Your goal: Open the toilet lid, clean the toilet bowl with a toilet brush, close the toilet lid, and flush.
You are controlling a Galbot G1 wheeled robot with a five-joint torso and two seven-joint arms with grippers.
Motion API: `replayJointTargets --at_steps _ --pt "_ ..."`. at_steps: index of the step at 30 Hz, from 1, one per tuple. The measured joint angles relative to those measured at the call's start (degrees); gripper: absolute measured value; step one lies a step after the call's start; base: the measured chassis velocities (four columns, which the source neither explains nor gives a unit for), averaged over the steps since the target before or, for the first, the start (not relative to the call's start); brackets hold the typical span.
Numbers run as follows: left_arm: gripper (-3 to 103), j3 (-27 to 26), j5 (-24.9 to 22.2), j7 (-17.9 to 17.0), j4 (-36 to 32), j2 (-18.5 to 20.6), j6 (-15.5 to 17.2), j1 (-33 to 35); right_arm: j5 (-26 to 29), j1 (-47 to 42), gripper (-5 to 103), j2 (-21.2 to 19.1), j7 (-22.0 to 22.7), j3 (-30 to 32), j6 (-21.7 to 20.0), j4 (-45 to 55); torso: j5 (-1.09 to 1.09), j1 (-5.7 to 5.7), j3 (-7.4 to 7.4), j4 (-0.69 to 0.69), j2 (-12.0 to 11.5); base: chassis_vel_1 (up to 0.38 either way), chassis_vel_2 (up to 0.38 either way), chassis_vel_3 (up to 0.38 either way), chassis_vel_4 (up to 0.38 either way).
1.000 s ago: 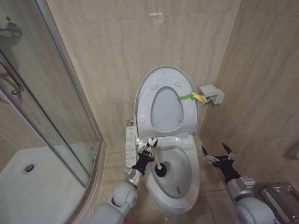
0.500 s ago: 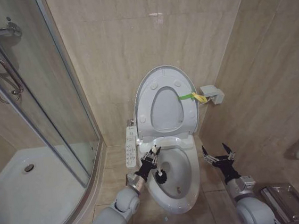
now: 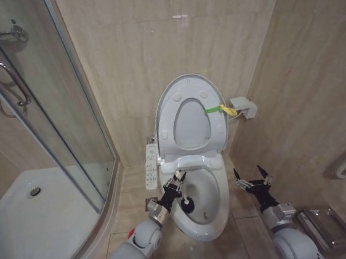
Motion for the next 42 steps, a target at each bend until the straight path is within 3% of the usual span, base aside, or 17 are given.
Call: replayJointTargets --at_steps 12,28,42 --pt "26 0.1 0.9 0.1 3.4 -0.5 -1.1 -0.8 0.0 0.0 100 0.0 0.0 0.0 0.0 0.0 0.0 0.03 0.01 0.01 0.0 0.0 0.0 0.0 0.0" --pt "26 5.4 2.5 3.7 16.3 -2.6 -7.9 -4.7 0.0 0.0 100 0.0 0.0 0.0 0.0 0.0 0.0 0.03 0.01 0.01 0.0 0.0 0.0 0.0 0.0" --pt "26 4.9 3.5 5.2 21.4 -4.2 -10.2 -6.1 0.0 0.0 100 0.0 0.0 0.0 0.0 0.0 0.0 0.03 0.02 0.01 0.0 0.0 0.0 0.0 0.0"
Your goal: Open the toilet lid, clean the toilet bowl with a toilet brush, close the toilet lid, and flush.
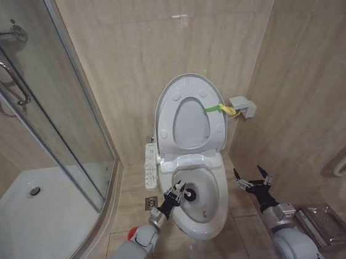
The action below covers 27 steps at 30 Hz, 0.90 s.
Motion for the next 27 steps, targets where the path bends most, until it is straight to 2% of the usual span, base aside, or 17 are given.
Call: replayJointTargets --at_steps 5,8,12,18,25,27 --pt "26 -0.1 0.1 -0.1 -0.7 -0.5 -0.9 -0.2 0.0 0.0 100 0.0 0.0 0.0 0.0 0.0 0.0 0.0 0.0 0.0 0.0 0.0 0.0 0.0 0.0" --pt "26 0.6 -0.4 -0.8 -3.8 -0.6 -0.9 0.0 0.0 0.0 100 0.0 0.0 0.0 0.0 0.0 0.0 0.0 0.0 0.0 0.0 0.0 0.0 0.0 0.0" --pt "26 3.7 -2.9 -3.3 -10.9 0.3 1.5 1.4 0.0 0.0 100 0.0 0.0 0.0 0.0 0.0 0.0 0.0 -0.01 -0.01 0.0 0.0 0.0 0.0 0.0" --pt "26 5.4 -3.2 -5.0 -15.8 2.0 3.6 3.9 0.0 0.0 100 0.0 0.0 0.0 0.0 0.0 0.0 0.0 -0.01 0.0 0.0 0.0 0.0 0.0 0.0" --pt "26 5.4 -3.1 -5.3 -17.2 3.3 3.5 5.1 0.0 0.0 100 0.0 0.0 0.0 0.0 0.0 0.0 0.0 -0.01 0.01 0.0 0.0 0.0 0.0 0.0" --pt "26 4.1 -3.0 -3.6 -14.7 2.9 2.3 5.0 0.0 0.0 100 0.0 0.0 0.0 0.0 0.0 -0.01 -0.01 -0.01 -0.01 0.0 0.0 0.0 0.0 0.0"
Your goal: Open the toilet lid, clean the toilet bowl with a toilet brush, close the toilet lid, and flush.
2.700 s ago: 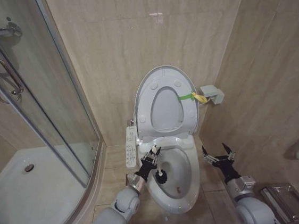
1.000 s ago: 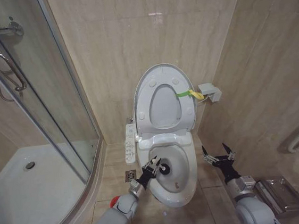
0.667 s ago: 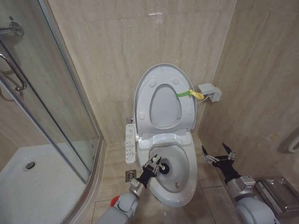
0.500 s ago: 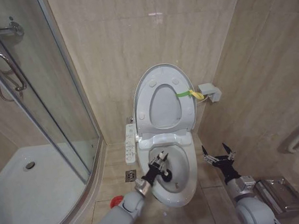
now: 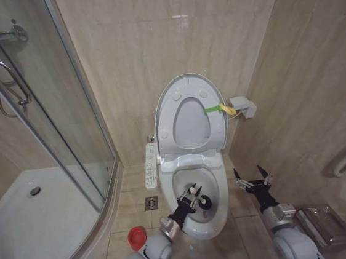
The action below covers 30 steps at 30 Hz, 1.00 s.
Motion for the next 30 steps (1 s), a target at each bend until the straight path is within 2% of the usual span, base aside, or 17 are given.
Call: replayJointTargets --at_steps 2,5,8,11,17,19,23,26,30 --pt "26 -0.5 0.0 0.6 0.9 -0.2 -0.2 -0.1 0.0 0.0 100 0.0 0.0 0.0 0.0 0.0 0.0 0.0 0.0 0.0 0.0 0.0 0.0 0.0 0.0" --pt "26 -3.7 -0.3 2.7 5.8 -1.8 -1.5 -1.3 0.0 0.0 100 0.0 0.0 0.0 0.0 0.0 0.0 0.0 0.01 0.01 0.0 0.0 0.0 0.0 0.0" --pt "26 -4.3 -0.6 3.4 7.1 -2.1 -1.8 -1.9 0.0 0.0 100 0.0 0.0 0.0 0.0 0.0 0.0 0.01 0.01 0.0 0.0 0.0 0.0 0.0 0.0" --pt "26 -4.0 -1.2 3.2 6.3 -2.1 -1.8 -2.0 0.0 0.0 100 0.0 0.0 0.0 0.0 0.0 0.01 0.0 0.01 0.01 0.0 0.0 0.0 0.0 0.0" --pt "26 0.0 -3.6 0.4 -1.8 -0.9 -0.3 0.3 0.0 0.0 100 0.0 0.0 0.0 0.0 0.0 0.0 0.0 0.0 0.0 0.0 0.0 0.0 0.0 0.0" --pt "26 1.1 -3.7 -0.7 -5.0 -0.2 0.7 1.7 0.0 0.0 100 0.0 0.0 0.0 0.0 0.0 0.01 0.0 0.0 0.02 0.0 0.0 0.0 0.0 0.0" --pt "26 1.8 -2.8 -1.2 -7.1 0.8 1.4 3.3 0.0 0.0 100 0.0 0.0 0.0 0.0 0.0 0.01 0.0 0.0 0.02 0.0 0.0 0.0 0.0 0.0" --pt "26 1.5 -1.8 -1.2 -6.3 0.9 1.3 3.5 0.0 0.0 100 0.0 0.0 0.0 0.0 0.0 0.0 0.0 0.0 0.02 0.0 0.0 0.0 0.0 0.0" --pt "26 -0.5 0.2 0.2 -1.8 0.6 -0.3 3.0 0.0 0.0 100 0.0 0.0 0.0 0.0 0.0 0.0 0.0 0.01 0.0 0.0 0.0 0.0 0.0 0.0"
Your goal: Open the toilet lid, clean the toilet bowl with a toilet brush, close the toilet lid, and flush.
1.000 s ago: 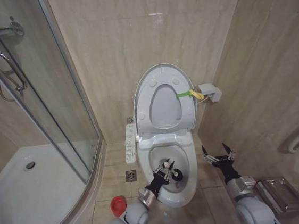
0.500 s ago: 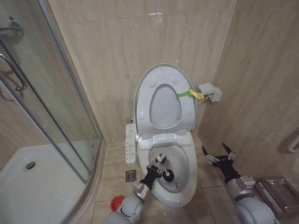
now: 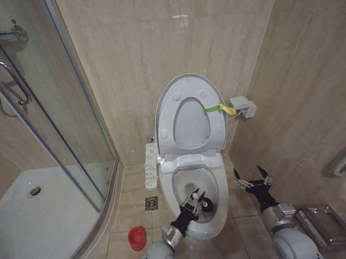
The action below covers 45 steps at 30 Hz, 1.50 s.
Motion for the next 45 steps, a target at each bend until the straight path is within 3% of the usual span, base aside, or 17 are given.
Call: replayJointTargets --at_steps 7,16,23,33,45 --pt "26 -3.1 0.5 1.7 5.4 -0.7 -1.9 -2.7 0.0 0.0 100 0.0 0.0 0.0 0.0 0.0 0.0 0.01 0.0 0.0 0.0 0.0 0.0 0.0 0.0" --pt "26 0.0 -1.6 -1.1 -5.0 3.5 0.8 0.3 0.0 0.0 100 0.0 0.0 0.0 0.0 0.0 0.0 0.0 0.0 0.0 0.0 0.0 0.0 0.0 0.0" --pt "26 -0.1 -1.6 -1.1 -8.1 5.2 1.2 3.2 0.0 0.0 100 0.0 0.0 0.0 0.0 0.0 0.0 0.0 0.0 0.01 0.0 0.0 0.0 0.0 0.0" --pt "26 -3.6 0.1 1.2 0.4 2.2 -1.4 0.6 0.0 0.0 100 0.0 0.0 0.0 0.0 0.0 0.01 0.01 0.0 0.0 0.0 0.0 0.0 0.0 0.0" --pt "26 -1.1 -0.4 -0.1 -9.1 4.0 0.1 4.1 0.0 0.0 100 0.0 0.0 0.0 0.0 0.0 0.01 0.0 0.0 0.01 0.0 0.0 0.0 0.0 0.0"
